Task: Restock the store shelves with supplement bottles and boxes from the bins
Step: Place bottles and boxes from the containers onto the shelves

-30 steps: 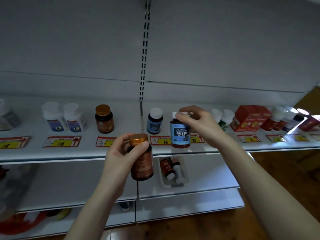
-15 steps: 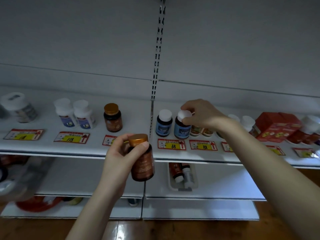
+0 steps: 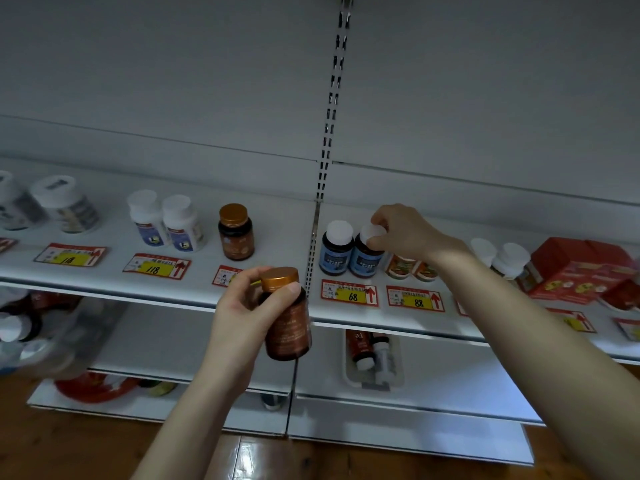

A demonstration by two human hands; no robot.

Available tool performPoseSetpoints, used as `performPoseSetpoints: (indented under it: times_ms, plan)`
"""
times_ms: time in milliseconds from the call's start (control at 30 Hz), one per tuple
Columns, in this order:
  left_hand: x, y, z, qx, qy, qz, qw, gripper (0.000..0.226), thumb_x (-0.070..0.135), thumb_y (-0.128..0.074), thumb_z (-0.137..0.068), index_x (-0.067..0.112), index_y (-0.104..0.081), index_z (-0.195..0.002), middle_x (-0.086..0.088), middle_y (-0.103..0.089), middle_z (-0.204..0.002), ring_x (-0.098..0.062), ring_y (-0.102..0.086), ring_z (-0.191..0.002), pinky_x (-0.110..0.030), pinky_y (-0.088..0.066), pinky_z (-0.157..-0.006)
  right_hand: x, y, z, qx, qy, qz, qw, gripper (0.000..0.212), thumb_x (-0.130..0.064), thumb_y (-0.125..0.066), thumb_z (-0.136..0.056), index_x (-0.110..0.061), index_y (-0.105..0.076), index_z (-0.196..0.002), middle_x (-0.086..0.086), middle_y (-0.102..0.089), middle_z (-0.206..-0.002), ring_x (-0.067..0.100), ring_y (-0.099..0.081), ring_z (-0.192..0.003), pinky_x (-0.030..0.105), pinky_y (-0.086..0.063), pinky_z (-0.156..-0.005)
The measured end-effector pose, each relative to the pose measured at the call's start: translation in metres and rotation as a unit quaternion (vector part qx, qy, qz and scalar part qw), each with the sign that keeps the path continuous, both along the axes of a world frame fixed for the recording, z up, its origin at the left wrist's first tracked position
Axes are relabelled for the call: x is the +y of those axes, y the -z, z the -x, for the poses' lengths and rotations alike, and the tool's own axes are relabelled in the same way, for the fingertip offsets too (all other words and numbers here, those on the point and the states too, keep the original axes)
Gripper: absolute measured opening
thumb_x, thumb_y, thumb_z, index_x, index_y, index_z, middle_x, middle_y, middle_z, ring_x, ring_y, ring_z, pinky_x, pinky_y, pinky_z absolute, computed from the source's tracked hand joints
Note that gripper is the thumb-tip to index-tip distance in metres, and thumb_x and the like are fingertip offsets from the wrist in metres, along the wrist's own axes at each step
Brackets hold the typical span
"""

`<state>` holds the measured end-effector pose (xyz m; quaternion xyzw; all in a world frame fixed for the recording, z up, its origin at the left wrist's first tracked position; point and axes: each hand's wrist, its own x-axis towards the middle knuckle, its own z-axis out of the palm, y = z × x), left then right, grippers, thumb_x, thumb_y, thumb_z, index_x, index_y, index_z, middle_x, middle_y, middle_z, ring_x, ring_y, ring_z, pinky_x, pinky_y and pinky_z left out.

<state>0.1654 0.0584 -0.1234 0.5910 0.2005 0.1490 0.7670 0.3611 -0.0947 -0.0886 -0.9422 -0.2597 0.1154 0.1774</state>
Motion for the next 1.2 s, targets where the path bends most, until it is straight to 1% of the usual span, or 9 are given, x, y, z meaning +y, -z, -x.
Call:
performPoseSetpoints:
  times_ms: [300,400,467,567,700,833,933,1033,1200]
  plan:
    - [-0.004,-0.005,-0.008,-0.004,0.036,0.064,0.997,0.048,0.029,-0.067,-0.062,0.014,-0.061,-0.107,-0.001,-0.069,-0.088,-0.016,-0.066,-0.082,-0.03,-0.053,-0.066,-0.001,-0.005,0.01,-0.034,-0.006,0.023,0.999,0.055,-0.027,-0.061,-0.087,-0.007,-0.039,-0.134,0.012,-0.043,-0.135,0.023,-0.044,-0.119,0.026,-0.034,-0.089]
    - [-0.002,-0.013,-0.012,-0.009,0.068,0.107,0.992,0.043,0.029,-0.063,-0.067,0.014,-0.063,-0.108,-0.005,-0.07,-0.092,-0.017,-0.067,-0.082,-0.032,-0.055,-0.063,0.006,-0.021,0.031,-0.092,-0.007,-0.113,0.989,0.037,-0.029,-0.058,-0.089,-0.014,-0.052,-0.123,0.004,-0.053,-0.123,0.014,-0.051,-0.11,0.021,-0.038,-0.088]
    - [-0.001,-0.018,-0.015,-0.012,0.091,0.131,0.987,0.042,0.03,-0.059,-0.072,0.017,-0.061,-0.112,-0.004,-0.07,-0.096,-0.017,-0.068,-0.084,-0.036,-0.056,-0.063,0.012,-0.033,0.05,-0.021,-0.017,-0.221,0.975,0.023,-0.029,-0.058,-0.089,-0.018,-0.061,-0.109,-0.006,-0.06,-0.104,0.003,-0.056,-0.091,0.013,-0.043,-0.077]
    - [0.002,-0.025,-0.019,-0.01,0.105,0.12,0.987,0.046,0.04,-0.053,-0.074,0.026,-0.057,-0.118,0.001,-0.07,-0.105,-0.012,-0.068,-0.09,-0.038,-0.056,-0.062,0.022,-0.038,0.074,0.075,-0.07,-0.277,0.955,0.021,-0.03,-0.059,-0.087,-0.021,-0.062,-0.106,-0.008,-0.065,-0.097,0.003,-0.062,-0.09,0.018,-0.05,-0.079]
    - [0.003,-0.033,-0.02,-0.012,0.11,0.038,0.993,0.045,0.05,-0.049,-0.073,0.029,-0.06,-0.112,0.005,-0.071,-0.1,-0.012,-0.068,-0.091,-0.039,-0.056,-0.066,0.032,-0.03,0.088,0.095,-0.073,-0.305,0.945,0.024,-0.037,-0.063,-0.083,-0.031,-0.059,-0.106,-0.004,-0.066,-0.103,0.007,-0.063,-0.095,0.026,-0.053,-0.082]
    - [0.005,-0.034,-0.013,0.009,0.093,0.019,0.995,0.065,0.057,-0.046,-0.072,0.009,-0.059,-0.113,-0.012,-0.07,-0.101,-0.022,-0.069,-0.089,-0.037,-0.057,-0.069,0.037,-0.033,0.091,0.124,-0.048,-0.351,0.927,0.019,-0.029,-0.065,-0.082,-0.021,-0.062,-0.1,0.001,-0.067,-0.095,0.007,-0.063,-0.08,0.018,-0.053,-0.065]
    - [0.007,-0.033,0.0,0.013,0.086,0.026,0.996,0.057,0.063,-0.054,-0.077,0.013,-0.062,-0.103,-0.012,-0.071,-0.097,-0.021,-0.068,-0.09,-0.03,-0.055,-0.074,0.038,-0.037,0.088,0.156,-0.02,-0.373,0.914,0.013,-0.026,-0.064,-0.084,-0.018,-0.061,-0.093,-0.001,-0.066,-0.085,0.008,-0.064,-0.07,0.018,-0.053,-0.061]
    - [0.008,-0.026,0.012,0.021,0.06,-0.061,0.996,0.06,0.056,-0.074,-0.055,0.025,-0.059,-0.104,-0.003,-0.065,-0.101,-0.014,-0.065,-0.092,-0.031,-0.053,-0.081,0.043,-0.037,0.089,0.171,0.0,-0.377,0.911,0.017,-0.03,-0.065,-0.082,-0.015,-0.061,-0.09,-0.001,-0.066,-0.079,0.002,-0.065,-0.061,0.017,-0.054,-0.058]
    - [0.014,-0.025,0.022,0.006,0.042,-0.049,0.998,0.053,0.029,-0.08,-0.061,0.021,-0.056,-0.107,-0.005,-0.065,-0.103,-0.014,-0.066,-0.089,-0.032,-0.054,-0.085,0.051,-0.04,0.091,0.166,-0.022,-0.345,0.924,0.024,-0.037,-0.062,-0.082,-0.018,-0.059,-0.096,-0.007,-0.064,-0.085,-0.003,-0.064,-0.065,0.017,-0.053,-0.059]
